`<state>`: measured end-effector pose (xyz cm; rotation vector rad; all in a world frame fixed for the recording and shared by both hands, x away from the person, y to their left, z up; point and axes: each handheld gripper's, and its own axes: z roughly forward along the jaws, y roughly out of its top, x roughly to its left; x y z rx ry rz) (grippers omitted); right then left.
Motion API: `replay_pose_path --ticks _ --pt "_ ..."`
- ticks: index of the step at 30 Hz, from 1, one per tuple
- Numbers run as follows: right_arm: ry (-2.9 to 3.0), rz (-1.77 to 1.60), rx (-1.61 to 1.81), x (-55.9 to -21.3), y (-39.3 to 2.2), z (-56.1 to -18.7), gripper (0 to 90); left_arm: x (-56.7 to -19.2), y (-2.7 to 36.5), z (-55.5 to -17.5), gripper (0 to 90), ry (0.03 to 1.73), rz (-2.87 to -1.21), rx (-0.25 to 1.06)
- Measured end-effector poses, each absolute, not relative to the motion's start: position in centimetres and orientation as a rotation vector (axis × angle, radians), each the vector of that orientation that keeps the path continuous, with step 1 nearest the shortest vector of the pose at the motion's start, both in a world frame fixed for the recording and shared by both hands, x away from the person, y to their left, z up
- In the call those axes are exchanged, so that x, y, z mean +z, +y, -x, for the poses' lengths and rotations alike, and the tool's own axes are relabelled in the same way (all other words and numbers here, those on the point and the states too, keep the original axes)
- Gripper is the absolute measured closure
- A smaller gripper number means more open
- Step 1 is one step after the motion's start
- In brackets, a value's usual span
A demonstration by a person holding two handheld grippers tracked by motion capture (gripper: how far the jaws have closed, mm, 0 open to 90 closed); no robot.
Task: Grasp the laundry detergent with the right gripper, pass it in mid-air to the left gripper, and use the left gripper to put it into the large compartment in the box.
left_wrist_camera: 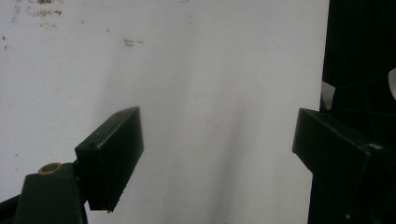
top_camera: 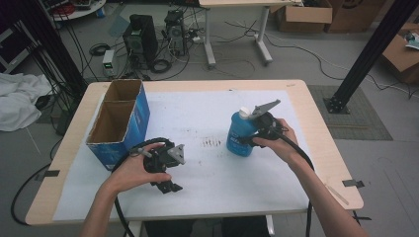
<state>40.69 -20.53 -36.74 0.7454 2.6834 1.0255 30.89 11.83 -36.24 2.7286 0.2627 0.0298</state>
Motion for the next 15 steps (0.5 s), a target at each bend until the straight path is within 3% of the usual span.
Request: replay_pose_path --ticks 15 --pt "2.668 -0.72 1.041 -36.69 -20.38 -40.63 45.7 -36.17 11.91 -30.87 17.1 0.269 -2.724 0.032"
